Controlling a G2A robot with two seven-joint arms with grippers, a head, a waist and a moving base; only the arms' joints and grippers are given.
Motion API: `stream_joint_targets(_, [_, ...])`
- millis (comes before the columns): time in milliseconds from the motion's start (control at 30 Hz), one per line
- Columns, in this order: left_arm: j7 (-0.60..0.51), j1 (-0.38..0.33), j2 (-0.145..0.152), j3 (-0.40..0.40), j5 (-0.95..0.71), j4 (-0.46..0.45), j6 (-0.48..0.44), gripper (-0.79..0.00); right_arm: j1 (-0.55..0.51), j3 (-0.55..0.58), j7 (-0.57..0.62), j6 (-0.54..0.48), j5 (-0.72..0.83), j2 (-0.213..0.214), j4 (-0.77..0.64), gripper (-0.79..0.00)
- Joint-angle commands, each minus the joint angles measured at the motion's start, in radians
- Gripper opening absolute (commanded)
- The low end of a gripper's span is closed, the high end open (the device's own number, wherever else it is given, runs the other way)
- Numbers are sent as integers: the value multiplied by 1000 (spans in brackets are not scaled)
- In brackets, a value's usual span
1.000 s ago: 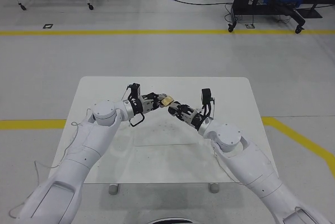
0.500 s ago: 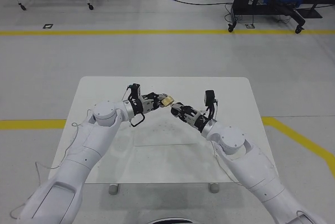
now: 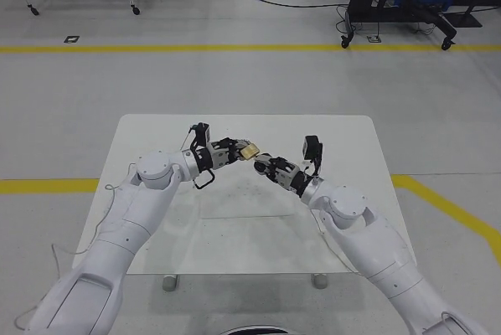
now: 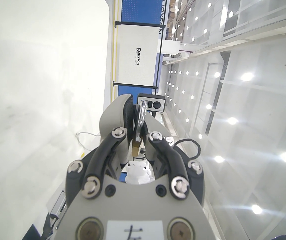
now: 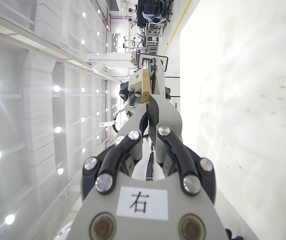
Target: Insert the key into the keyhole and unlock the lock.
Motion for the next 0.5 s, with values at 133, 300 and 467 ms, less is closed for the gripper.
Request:
stream_joint_targets(133, [-2, 8, 1, -6, 25, -14, -50, -785, -5, 28, 85, 10, 103, -1, 23, -785])
stream_joint_targets(300, [9, 17, 4, -9, 73, -33, -107, -785, -5, 49, 161, 41, 205, -3, 42, -785])
stream_joint_targets(467, [18, 33, 7, -19, 99, -60, -170, -785, 2, 67, 217, 82, 281, -4, 59, -785])
